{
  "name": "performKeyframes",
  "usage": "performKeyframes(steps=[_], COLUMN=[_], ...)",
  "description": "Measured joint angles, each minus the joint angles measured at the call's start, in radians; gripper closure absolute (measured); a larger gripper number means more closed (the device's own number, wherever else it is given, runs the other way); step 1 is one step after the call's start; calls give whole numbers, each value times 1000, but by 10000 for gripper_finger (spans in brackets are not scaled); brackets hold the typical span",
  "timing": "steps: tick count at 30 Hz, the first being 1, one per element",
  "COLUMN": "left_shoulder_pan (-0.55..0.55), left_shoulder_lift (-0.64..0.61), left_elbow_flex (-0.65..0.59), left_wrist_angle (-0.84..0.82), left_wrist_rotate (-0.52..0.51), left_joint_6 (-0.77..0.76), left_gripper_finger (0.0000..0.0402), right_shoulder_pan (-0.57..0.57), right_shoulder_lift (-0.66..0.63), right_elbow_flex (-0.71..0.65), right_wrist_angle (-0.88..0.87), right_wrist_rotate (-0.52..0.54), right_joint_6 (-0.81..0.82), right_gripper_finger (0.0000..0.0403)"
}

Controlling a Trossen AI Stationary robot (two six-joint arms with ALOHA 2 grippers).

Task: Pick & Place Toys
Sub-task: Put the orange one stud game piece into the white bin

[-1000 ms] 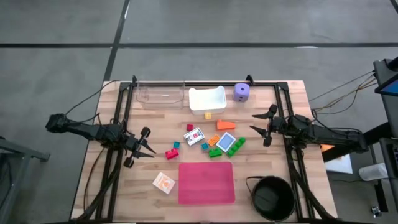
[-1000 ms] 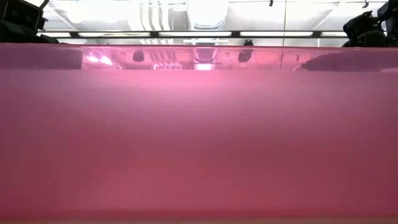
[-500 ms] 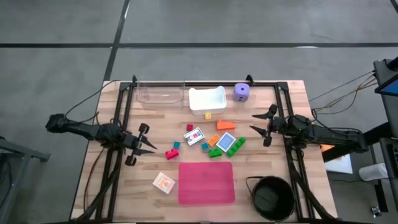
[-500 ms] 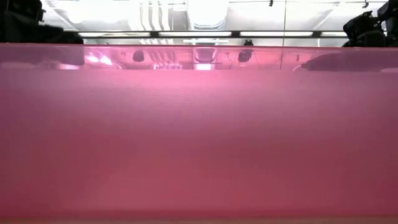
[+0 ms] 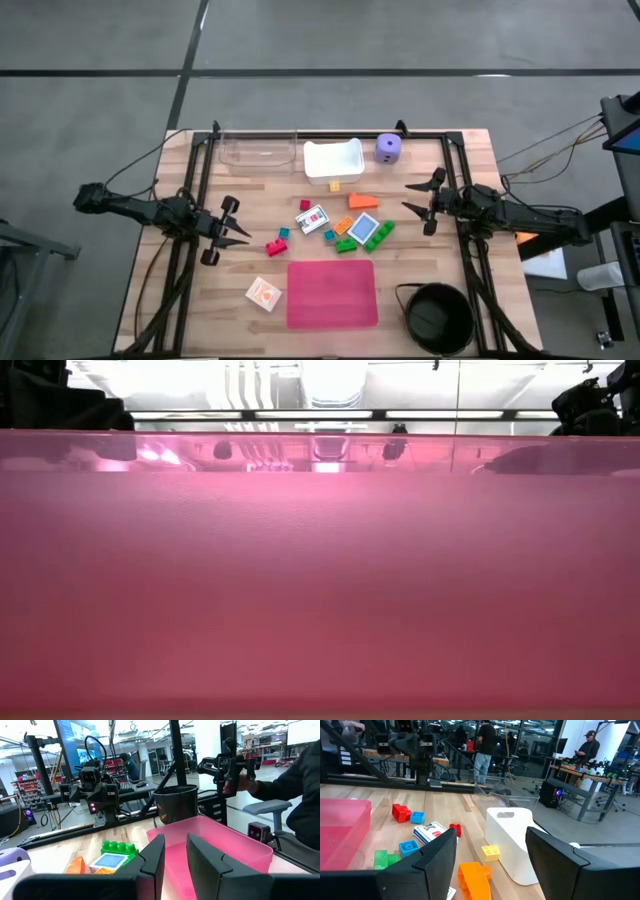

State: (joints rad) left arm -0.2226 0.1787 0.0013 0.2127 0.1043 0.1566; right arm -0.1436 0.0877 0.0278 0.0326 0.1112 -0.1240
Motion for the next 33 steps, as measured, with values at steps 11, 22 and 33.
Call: performKeyframes(steps=[11,22,33], left_shoulder_pan=[2,2,2], left_shoulder_lift=[1,2,2], left_elbow_flex=[0,0,0], left_wrist_angle=[13,23,20], left_wrist_rotate=[-65,-213,-388], left_joint_6=[-36,-22,-73], left_gripper_finger=[319,319,319], right_shoulder_pan=[0,0,-4], right_shoulder_lift=[2,46,258], right_elbow_flex=[0,0,4], right_wrist_angle=[70,92,231], right_wrist_rotate=[-27,-61,-53], right_joint_6=[89,130,217], right_gripper_finger=[167,167,167])
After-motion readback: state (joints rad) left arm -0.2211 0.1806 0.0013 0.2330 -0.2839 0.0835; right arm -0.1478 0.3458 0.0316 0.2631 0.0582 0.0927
